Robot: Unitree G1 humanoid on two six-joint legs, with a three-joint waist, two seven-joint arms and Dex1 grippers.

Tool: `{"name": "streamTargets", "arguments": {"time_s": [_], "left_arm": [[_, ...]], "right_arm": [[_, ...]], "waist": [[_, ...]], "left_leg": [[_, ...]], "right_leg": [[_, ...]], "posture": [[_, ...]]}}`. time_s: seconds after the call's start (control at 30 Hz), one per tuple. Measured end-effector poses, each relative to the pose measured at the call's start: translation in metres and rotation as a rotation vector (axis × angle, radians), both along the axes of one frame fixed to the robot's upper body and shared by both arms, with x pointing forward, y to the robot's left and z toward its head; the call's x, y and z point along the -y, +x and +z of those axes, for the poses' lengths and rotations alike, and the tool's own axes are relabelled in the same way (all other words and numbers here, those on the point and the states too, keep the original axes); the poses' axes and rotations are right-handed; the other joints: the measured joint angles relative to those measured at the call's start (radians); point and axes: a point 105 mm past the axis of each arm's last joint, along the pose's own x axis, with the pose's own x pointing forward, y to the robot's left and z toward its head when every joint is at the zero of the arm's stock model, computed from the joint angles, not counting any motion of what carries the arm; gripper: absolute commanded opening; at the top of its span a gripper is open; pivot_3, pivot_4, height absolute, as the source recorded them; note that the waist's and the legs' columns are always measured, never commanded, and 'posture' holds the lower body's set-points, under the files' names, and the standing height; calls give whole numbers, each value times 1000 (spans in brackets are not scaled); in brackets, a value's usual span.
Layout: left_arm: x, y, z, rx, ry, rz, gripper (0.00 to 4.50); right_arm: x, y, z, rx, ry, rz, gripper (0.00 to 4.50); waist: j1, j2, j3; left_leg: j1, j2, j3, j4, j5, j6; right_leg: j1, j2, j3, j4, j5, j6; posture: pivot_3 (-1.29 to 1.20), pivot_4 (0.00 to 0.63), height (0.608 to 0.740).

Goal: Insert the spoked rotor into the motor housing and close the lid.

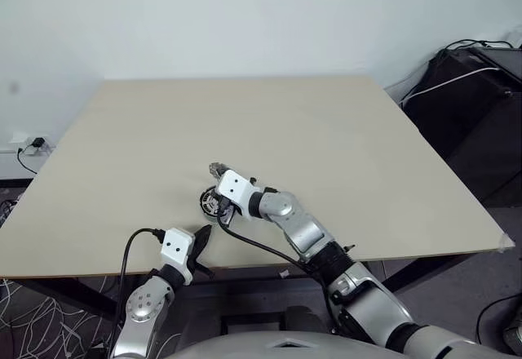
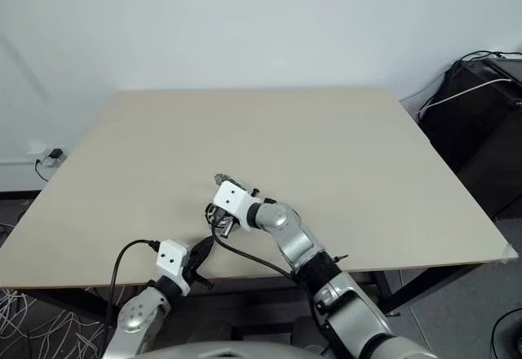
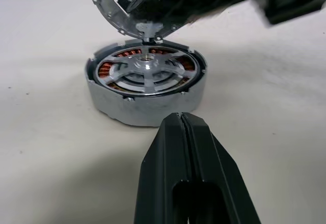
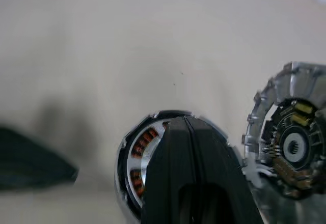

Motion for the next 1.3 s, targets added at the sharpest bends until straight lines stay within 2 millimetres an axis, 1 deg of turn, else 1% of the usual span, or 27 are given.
{"name": "streamTargets", "arguments": {"time_s": [0.07,0.13,0.23,0.3,0.4,0.47,0.8,1.1,1.27,1.3], "left_arm": [[0,0,0,1,0,-1,0],[0,1,1,3,-1,-4,0],[1,1,1,6,-3,-12,0],[2,1,2,6,-4,-17,0],[2,1,2,5,-4,-23,0],[3,1,2,6,-5,-24,0],[4,0,0,0,-12,-18,0],[2,-3,-3,-12,-13,5,0],[2,-3,-3,-14,-15,9,0],[3,-3,-3,-14,-17,11,0]], "right_arm": [[8,-5,-3,12,-62,52,634],[14,-10,-8,17,-120,104,1270],[17,-14,-11,23,-186,167,2241],[16,-13,-8,45,-219,197,2862],[12,-9,-1,84,-270,246,2862],[9,-8,0,88,-298,273,2862],[4,-8,-18,66,-454,400,2862],[-2,-8,-27,56,-480,433,2862],[-3,-3,-27,63,-502,437,2862],[-3,-2,-27,63,-503,438,2685]], "waist": [[0,0,0],[-1,0,0],[-2,0,0],[-1,0,0],[0,0,0],[0,-1,0],[0,0,0],[0,0,1],[-1,0,1],[-1,0,1]], "left_leg": [[0,0,0,0,0,0],[0,0,0,0,0,0],[0,0,0,0,0,0],[0,0,0,0,0,0],[0,0,0,0,0,0],[0,0,0,0,0,0],[0,0,-1,0,0,0],[0,0,-1,0,0,0],[0,0,-1,0,-1,-2],[0,0,-1,0,-1,-1]], "right_leg": [[0,0,0,0,0,0],[0,1,0,0,0,0],[-1,1,0,1,0,0],[-1,2,0,1,0,0],[0,1,0,1,0,0],[0,1,0,1,0,0],[-1,1,0,1,0,0],[-1,1,-1,1,0,0],[-1,1,-1,1,0,0],[-1,1,-1,1,0,0]], "posture": [[0,0,740],[0,0,740],[0,0,740],[0,0,740],[0,0,740],[0,0,740],[0,0,740],[0,0,740],[0,0,740],[0,0,740]]}}
